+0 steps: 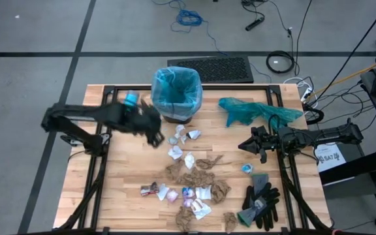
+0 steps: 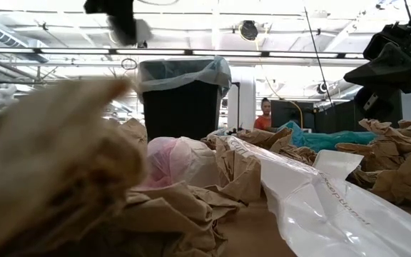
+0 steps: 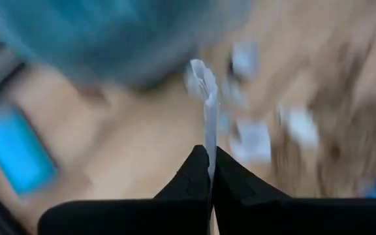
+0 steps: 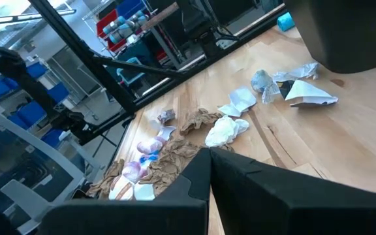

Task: Place trash/remove bag and relplace
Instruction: Put the white paper trash into the trash bin, then put the black paper trash into the trash bin

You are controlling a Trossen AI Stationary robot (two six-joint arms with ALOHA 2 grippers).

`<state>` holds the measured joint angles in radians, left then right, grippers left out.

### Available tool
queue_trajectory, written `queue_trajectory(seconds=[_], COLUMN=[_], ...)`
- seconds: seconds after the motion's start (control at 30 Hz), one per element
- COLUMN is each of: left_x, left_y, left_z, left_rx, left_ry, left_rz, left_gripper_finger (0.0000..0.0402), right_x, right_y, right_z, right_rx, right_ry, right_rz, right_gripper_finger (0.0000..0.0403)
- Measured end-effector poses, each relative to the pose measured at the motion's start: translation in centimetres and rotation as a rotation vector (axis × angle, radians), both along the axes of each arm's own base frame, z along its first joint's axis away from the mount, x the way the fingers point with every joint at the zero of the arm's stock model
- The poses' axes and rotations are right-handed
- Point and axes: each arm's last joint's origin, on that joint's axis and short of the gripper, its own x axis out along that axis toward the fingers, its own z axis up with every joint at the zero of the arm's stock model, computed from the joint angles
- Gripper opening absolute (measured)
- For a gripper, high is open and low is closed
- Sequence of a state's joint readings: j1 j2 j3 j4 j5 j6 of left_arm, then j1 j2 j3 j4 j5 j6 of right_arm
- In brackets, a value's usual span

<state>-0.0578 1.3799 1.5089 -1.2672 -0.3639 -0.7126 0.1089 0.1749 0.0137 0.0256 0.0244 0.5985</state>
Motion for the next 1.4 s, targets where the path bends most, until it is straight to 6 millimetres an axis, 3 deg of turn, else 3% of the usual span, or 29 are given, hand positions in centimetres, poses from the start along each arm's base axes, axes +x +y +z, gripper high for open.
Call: queue_trajectory(seconds=[0.2, 0.33, 0.53, 0.7, 0.9, 1.03, 1.2, 1.4], left_x=[0.1, 1.1, 1.8, 2.9, 3.7, 3.7, 3.0, -0.1], left_y=[3.9, 6.6, 11.1, 13.4, 14.2, 14.0, 13.6, 11.6], left_z=[3.9, 4.6, 3.6, 1.7, 0.6, 0.7, 2.1, 4.8], left_rx=[0.187, 0.32, 0.382, 0.351, 0.353, 0.378, 0.343, 0.305], left_ry=[-0.237, -0.269, -0.207, -0.117, -0.069, -0.047, -0.125, -0.237], left_rz=[-0.097, -0.134, -0.068, -0.182, -0.214, -0.258, -0.232, -0.25], left_gripper_finger=[0.0003, 0.0003, 0.0038, 0.0091, 0.0155, 0.0176, 0.018, 0.018], right_x=[0.0, 0.0, 0.0, 0.0, 0.0, 0.0, 0.0, 0.0], right_y=[0.0, 0.0, 0.0, 0.0, 0.0, 0.0, 0.0, 0.0], right_z=[0.0, 0.0, 0.0, 0.0, 0.0, 0.0, 0.0, 0.0], right_rx=[0.0, 0.0, 0.0, 0.0, 0.0, 0.0, 0.0, 0.0], right_ry=[0.0, 0.0, 0.0, 0.0, 0.0, 0.0, 0.0, 0.0], right_rz=[0.0, 0.0, 0.0, 0.0, 0.0, 0.0, 0.0, 0.001], right_gripper_finger=[0.0, 0.0, 0.0, 0.0, 0.0, 0.0, 0.0, 0.0])
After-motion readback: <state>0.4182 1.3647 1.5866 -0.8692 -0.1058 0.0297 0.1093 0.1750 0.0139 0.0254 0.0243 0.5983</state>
